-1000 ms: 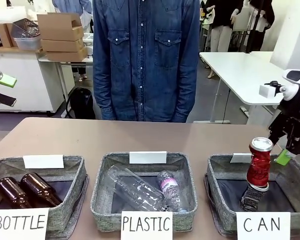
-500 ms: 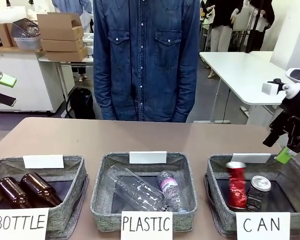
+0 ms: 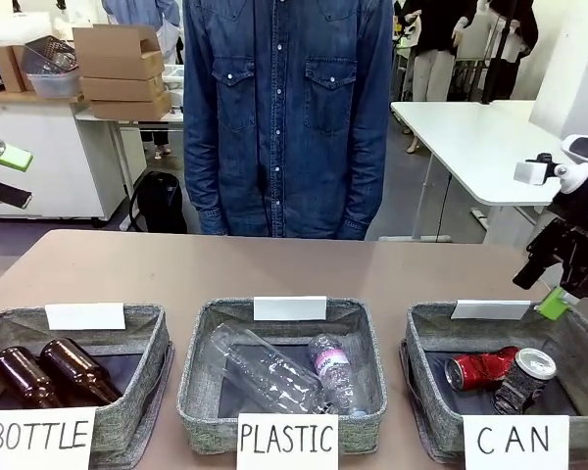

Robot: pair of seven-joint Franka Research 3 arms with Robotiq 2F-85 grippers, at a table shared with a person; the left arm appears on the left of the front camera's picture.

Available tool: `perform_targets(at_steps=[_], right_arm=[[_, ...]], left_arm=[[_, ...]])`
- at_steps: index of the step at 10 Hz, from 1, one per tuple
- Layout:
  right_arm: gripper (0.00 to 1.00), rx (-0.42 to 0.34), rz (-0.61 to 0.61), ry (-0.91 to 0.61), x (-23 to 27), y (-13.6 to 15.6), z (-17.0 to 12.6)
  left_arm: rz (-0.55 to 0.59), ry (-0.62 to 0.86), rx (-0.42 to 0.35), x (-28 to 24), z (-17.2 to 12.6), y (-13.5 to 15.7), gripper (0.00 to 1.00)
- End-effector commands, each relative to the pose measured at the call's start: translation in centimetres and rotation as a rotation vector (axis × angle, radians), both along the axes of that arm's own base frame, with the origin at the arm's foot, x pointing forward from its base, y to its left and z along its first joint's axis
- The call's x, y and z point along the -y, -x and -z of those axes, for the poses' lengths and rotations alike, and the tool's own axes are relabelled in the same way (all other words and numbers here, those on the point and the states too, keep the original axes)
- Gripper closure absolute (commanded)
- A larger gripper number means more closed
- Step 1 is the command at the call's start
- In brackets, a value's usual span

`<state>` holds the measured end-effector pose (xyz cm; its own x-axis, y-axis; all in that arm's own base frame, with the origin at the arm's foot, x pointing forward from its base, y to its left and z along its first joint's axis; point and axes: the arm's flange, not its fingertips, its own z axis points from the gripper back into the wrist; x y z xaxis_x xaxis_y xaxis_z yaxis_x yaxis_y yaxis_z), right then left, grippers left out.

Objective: Sort the can waste into the basket.
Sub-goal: Pick up the can waste from the table and place it in the right Fabric basket.

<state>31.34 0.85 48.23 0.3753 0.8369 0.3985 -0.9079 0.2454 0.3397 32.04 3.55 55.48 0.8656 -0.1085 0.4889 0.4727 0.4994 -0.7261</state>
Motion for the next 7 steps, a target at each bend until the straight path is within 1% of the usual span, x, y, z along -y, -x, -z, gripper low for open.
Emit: perform_targets(at_steps=[1, 2, 3, 5, 6, 7], right_arm=[[0.0, -0.321, 0.365, -0.395, -0.1, -1.3, -2.6], [0.0, -0.525, 0.506, -0.502, -0.9, -1.8, -4.1], [0.0, -0.629, 0.486, -0.587, -1.9, -2.3, -4.9], [0.0, -0.738, 0.521, -0.831, -3.3, -4.5, -5.7], [0.0, -0.712, 0.608, -0.827, -4.5, -5.2, -5.5], [0.0, -0.638, 0.677, -0.755, -5.6, -5.9, -5.0]], left_arm=[[0.013, -0.009, 0.009, -0.3, -0.1, 0.2, 0.0], [0.013, -0.009, 0.009, -0.3, -0.1, 0.2, 0.0], [0.013, -0.009, 0.009, -0.3, -0.1, 0.2, 0.0], [0.013, -0.009, 0.009, -0.3, -0.1, 0.2, 0.0], [0.013, -0.009, 0.009, -0.3, -0.1, 0.2, 0.0], [0.013, -0.009, 0.009, -0.3, -0.1, 0.2, 0.0]])
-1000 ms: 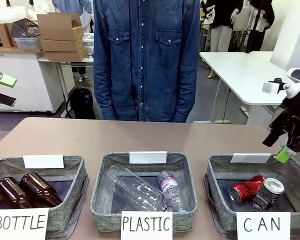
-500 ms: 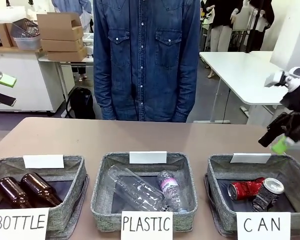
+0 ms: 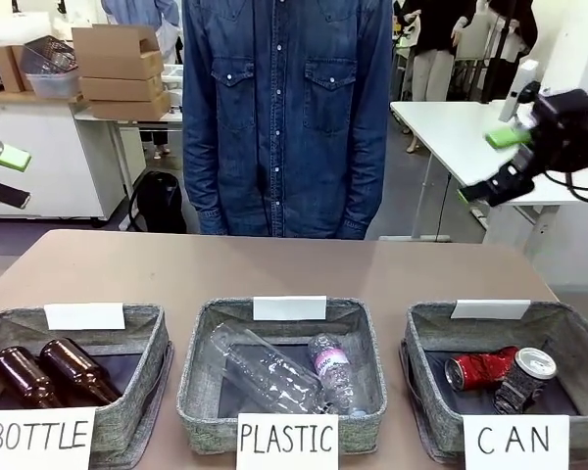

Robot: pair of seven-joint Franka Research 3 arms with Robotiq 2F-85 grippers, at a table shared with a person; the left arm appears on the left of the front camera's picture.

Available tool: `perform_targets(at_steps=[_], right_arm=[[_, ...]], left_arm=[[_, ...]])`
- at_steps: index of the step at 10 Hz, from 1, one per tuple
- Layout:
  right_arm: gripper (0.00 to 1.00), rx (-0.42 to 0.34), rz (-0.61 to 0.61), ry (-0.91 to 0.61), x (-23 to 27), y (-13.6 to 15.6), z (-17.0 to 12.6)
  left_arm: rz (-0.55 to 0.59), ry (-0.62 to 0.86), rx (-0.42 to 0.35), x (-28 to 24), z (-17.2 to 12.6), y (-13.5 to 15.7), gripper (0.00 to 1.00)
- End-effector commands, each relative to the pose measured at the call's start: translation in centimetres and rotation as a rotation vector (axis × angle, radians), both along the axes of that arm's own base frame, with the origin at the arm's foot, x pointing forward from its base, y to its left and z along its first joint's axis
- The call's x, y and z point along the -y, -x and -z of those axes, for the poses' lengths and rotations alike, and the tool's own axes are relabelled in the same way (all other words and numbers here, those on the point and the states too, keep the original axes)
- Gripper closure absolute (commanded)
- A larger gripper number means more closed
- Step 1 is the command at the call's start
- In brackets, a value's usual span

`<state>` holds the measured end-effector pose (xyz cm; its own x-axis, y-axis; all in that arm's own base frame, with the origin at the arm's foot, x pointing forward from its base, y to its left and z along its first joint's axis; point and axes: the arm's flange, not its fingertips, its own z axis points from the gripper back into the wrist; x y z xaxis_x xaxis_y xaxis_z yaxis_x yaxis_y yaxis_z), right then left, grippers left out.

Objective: Sort the can waste into the basket.
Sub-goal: Pick up the can waste from the table and place it in the right Fabric basket.

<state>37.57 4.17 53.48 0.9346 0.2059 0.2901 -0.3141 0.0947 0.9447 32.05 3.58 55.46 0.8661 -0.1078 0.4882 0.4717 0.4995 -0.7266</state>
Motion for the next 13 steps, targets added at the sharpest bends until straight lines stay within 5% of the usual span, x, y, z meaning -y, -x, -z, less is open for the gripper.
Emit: perform_targets(at_steps=[1, 13], right_arm=[[0.0, 0.061, -0.132, 0.052, 0.4, 1.52, -0.33], [0.0, 0.061, -0.132, 0.052, 0.4, 1.52, -0.33]], left_arm=[[0.014, -0.009, 0.01, -0.23, -0.16, 0.17, 0.0], [0.014, -0.009, 0.01, -0.23, -0.16, 0.17, 0.0]])
